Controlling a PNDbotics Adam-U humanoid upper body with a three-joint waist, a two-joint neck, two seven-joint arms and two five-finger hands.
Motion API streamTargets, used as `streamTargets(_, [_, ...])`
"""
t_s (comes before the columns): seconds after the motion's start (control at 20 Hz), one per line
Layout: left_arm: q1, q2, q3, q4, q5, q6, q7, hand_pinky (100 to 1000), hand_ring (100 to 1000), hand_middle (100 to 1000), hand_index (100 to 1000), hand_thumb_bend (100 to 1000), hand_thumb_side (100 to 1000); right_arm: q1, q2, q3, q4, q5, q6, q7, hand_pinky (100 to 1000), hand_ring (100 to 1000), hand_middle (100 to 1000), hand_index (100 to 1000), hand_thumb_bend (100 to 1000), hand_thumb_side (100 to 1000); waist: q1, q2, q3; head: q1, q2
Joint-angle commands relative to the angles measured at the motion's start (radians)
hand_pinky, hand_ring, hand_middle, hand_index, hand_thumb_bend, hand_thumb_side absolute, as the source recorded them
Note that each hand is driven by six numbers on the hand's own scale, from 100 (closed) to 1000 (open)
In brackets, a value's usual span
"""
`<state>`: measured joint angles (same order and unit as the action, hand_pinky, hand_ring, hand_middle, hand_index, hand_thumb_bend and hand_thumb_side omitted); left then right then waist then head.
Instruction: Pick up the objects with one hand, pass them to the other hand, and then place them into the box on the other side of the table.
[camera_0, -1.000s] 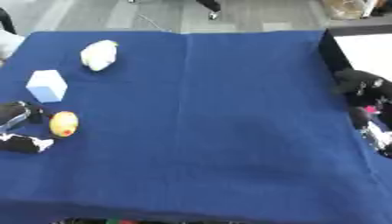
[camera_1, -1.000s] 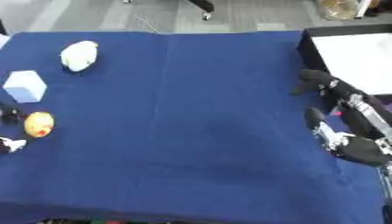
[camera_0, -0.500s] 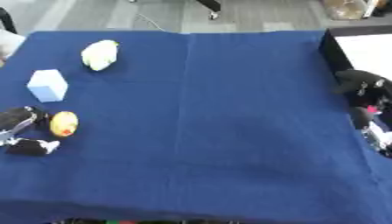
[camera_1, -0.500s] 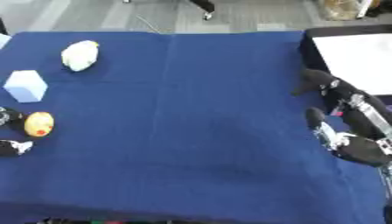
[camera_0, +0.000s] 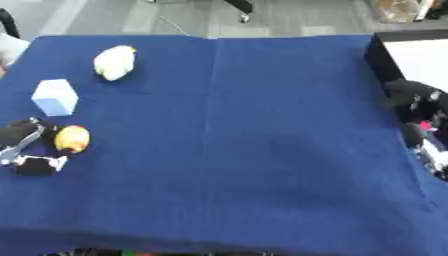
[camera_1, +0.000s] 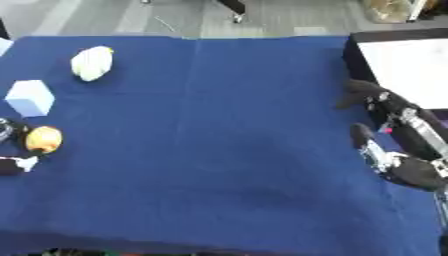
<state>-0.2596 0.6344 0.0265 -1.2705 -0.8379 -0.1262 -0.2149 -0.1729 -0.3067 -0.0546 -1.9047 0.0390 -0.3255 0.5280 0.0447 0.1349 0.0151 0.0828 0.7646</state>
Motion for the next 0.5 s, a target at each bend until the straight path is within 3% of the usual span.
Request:
streamTargets(0.05, [-0.014, 0.023, 0.013, -0.017, 0.023, 0.025, 0.061, 730, 480, 380, 607, 100, 179, -0.011, -0.011, -0.002, -0.012, -0.008, 0.0, 0.003, 1000, 1000, 710, 951, 100, 506, 0.0, -0.011, 0.001, 0.005, 0.005])
streamTargets(0.3, [-0.012, 0.016, 0.019, -0.051, 0.09, 0.044, 0.114, 725, 446, 327, 555, 100, 227, -0.011, -0.01, -0.001, -0.011, -0.008, 0.0, 0.005, 1000, 1000, 710, 951, 100, 506, -0.001, -0.011, 0.001, 0.006, 0.004])
streamTargets(0.5, [-0.006, 0.011, 0.054, -0.152, 0.173, 0.051, 0.111, 728, 420, 290, 524, 100, 282, -0.011, -0.01, 0.003, -0.012, -0.012, 0.0, 0.009, 1000, 1000, 706, 950, 100, 505, -0.001, -0.012, 0.005, 0.004, 0.005])
